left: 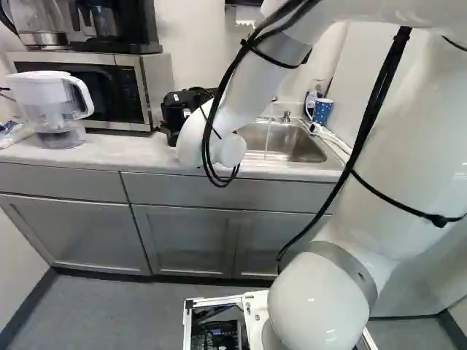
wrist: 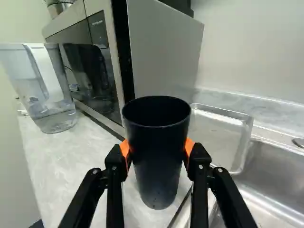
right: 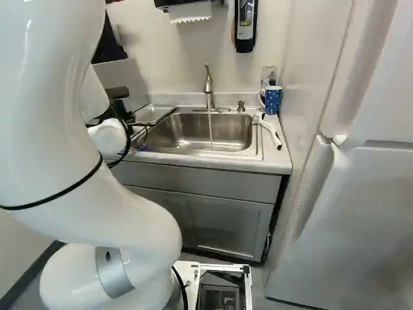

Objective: Rinse the cup and place it in the tray

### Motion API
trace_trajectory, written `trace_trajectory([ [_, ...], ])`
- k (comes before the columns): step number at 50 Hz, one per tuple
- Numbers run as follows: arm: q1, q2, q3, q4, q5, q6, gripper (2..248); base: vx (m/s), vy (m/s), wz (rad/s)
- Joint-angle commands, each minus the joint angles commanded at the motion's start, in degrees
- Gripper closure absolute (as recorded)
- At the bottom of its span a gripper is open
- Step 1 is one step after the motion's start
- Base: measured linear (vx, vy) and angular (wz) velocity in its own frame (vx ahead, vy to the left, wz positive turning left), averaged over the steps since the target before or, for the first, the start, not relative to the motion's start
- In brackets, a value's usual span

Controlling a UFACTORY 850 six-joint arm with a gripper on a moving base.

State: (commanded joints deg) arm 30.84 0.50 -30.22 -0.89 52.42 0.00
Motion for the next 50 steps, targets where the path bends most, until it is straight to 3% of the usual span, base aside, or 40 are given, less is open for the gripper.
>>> trace_trajectory([
  [28, -0.2, 2.2, -0.4, 0.0, 0.0, 0.0, 126, 0.000, 0.000, 0.000],
  [50, -3.3, 6.3, 0.7, 0.0, -2.2, 0.0, 126, 0.000, 0.000, 0.000],
])
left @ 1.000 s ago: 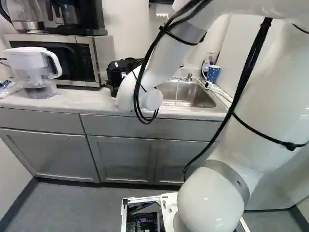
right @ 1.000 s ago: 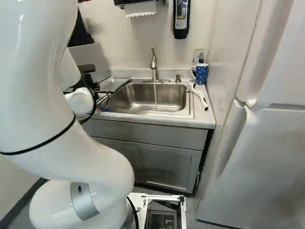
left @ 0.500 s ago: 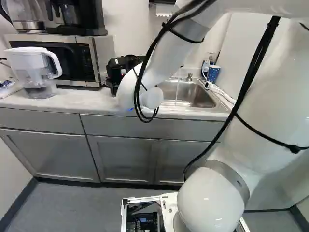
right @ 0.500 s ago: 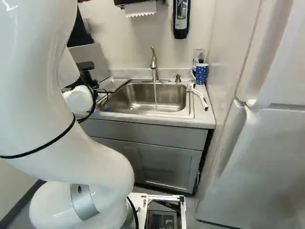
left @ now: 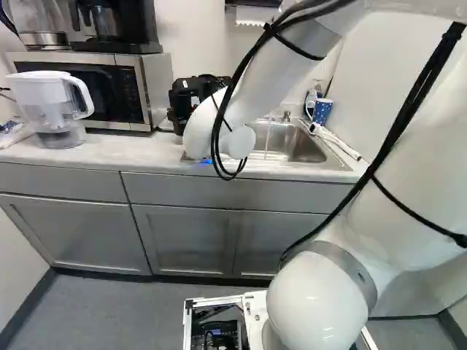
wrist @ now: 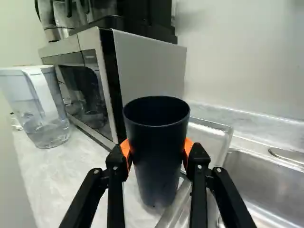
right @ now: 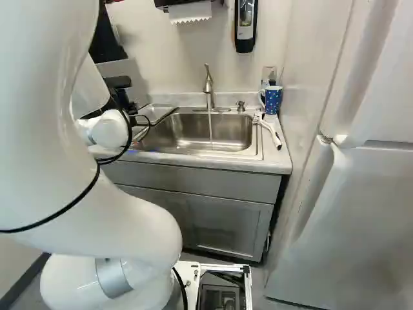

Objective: Rinse the cup and place it in the tray

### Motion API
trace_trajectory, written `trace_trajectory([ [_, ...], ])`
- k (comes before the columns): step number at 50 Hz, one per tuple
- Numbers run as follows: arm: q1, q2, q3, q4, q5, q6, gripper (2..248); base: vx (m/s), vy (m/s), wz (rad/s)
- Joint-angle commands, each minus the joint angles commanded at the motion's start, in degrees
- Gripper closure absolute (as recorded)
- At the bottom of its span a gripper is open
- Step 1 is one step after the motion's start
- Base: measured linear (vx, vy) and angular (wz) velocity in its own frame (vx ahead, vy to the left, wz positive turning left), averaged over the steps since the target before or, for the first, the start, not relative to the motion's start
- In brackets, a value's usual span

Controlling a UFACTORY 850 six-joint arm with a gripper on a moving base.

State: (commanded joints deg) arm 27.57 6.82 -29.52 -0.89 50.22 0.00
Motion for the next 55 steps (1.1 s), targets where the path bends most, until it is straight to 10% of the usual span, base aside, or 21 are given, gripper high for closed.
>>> trace_trajectory([
  [55, -11.3, 1.8, -2.9, 0.0, -6.1, 0.0, 126, 0.000, 0.000, 0.000],
])
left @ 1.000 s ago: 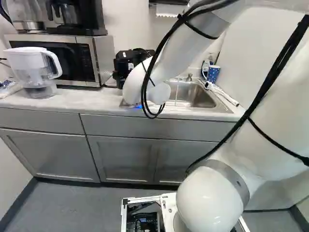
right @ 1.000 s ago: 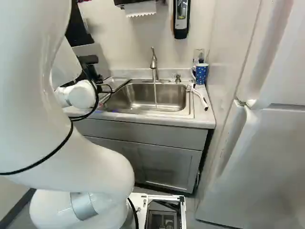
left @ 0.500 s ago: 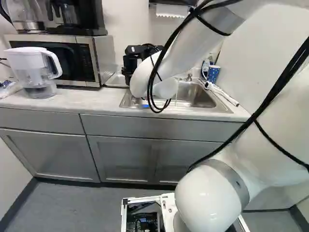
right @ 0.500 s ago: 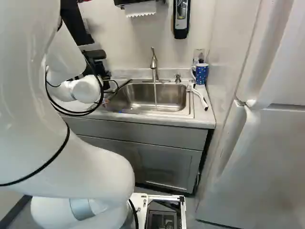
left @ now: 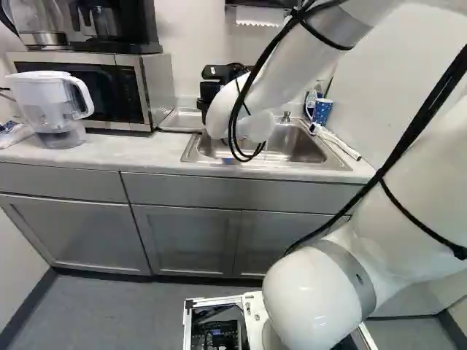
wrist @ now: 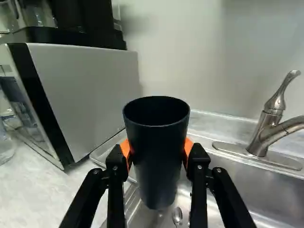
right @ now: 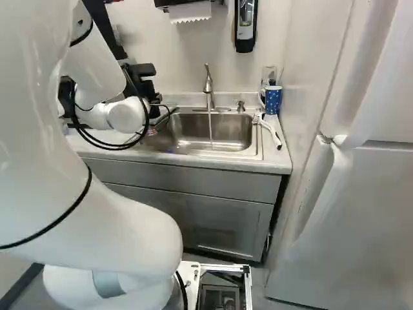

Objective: Rinse the cup and place it in the tray

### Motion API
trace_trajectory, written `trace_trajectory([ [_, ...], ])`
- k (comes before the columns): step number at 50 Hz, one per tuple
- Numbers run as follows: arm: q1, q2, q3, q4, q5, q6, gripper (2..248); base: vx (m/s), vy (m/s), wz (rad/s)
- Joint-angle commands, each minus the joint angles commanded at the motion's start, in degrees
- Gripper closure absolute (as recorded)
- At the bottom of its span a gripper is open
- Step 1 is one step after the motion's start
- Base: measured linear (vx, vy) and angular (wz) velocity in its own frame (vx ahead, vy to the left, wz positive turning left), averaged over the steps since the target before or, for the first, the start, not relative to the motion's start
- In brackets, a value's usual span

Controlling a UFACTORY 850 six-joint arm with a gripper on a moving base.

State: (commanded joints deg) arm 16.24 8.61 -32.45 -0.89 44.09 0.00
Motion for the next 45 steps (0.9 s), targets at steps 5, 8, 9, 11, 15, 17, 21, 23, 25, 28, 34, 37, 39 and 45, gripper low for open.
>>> trace_trajectory([
  [5, -1.0, -0.2, -0.2, 0.0, 0.0, 0.0, 126, 0.000, 0.000, 0.000],
  [8, -1.6, -0.3, -0.3, 0.0, 0.0, 0.0, 126, 0.000, 0.000, 0.000],
  [9, -1.8, -0.3, -0.2, 0.0, 0.0, 0.0, 126, 0.000, 0.000, 0.000],
  [11, -2.1, -0.2, -0.2, 0.0, 0.0, 0.0, 126, 0.000, 0.000, 0.000],
  [15, -2.9, -0.2, -0.1, 0.0, 0.0, 0.0, 126, 0.000, 0.000, 0.000],
  [17, -3.3, -0.1, -0.1, 0.0, 0.0, 0.0, 126, 0.000, 0.000, 0.000],
  [21, -4.1, -0.1, 0.0, 0.0, 0.0, 0.0, 126, 0.000, 0.000, 0.000],
  [23, -4.4, 0.0, 0.0, 0.0, 0.0, 0.0, 126, 0.000, 0.000, 0.000],
  [25, -4.8, 0.0, 0.0, 0.0, 0.0, 0.0, 126, 0.000, 0.000, 0.000],
  [28, -5.4, 0.0, 0.0, 0.0, 0.0, 0.0, 126, 0.000, 0.000, 0.000],
  [34, -6.6, -0.3, 0.0, 0.0, 0.0, 0.0, 126, 0.000, 0.000, 0.000],
  [37, -7.1, -0.6, 0.0, 0.0, 0.0, 0.0, 126, 0.000, 0.000, 0.000],
  [39, -7.5, -0.8, 0.0, 0.0, 0.0, 0.0, 126, 0.000, 0.000, 0.000],
  [45, -8.7, -1.3, 0.2, 0.0, 0.0, 0.0, 126, 0.000, 0.000, 0.000],
])
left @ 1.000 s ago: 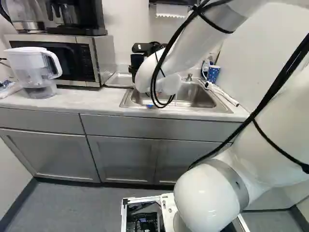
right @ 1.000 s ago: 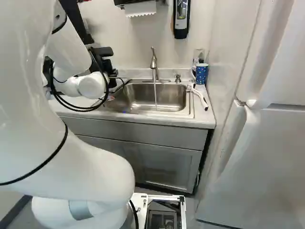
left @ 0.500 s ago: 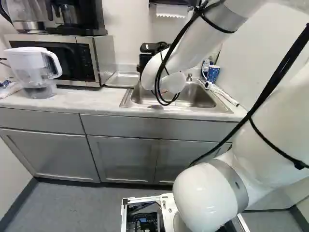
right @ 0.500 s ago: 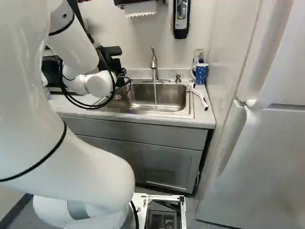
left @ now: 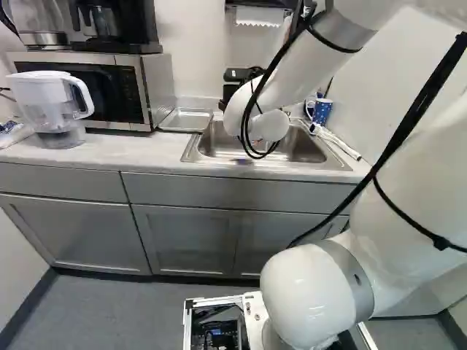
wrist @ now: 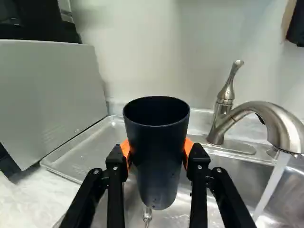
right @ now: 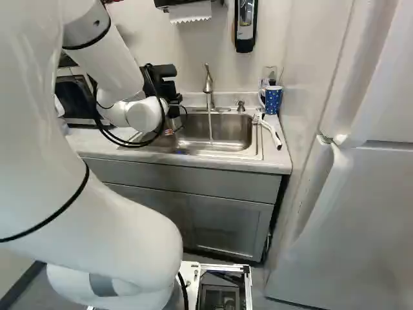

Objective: Rinse the cup and place it in the tray

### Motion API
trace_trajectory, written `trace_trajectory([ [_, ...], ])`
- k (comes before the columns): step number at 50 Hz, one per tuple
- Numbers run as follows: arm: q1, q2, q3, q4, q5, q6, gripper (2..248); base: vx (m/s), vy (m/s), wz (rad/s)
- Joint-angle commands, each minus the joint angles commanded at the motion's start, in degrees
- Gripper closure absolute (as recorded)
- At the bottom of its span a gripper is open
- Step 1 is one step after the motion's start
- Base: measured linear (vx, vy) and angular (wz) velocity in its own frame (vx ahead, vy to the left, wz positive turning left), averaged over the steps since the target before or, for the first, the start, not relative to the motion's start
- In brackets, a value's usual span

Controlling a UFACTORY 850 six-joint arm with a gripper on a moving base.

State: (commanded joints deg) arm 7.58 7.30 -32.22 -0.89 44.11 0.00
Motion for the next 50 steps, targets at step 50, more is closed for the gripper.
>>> trace_trajectory([
  [50, -9.2, -3.4, 3.3, 0.0, 4.4, 0.0, 126, 0.000, 0.000, 0.000],
])
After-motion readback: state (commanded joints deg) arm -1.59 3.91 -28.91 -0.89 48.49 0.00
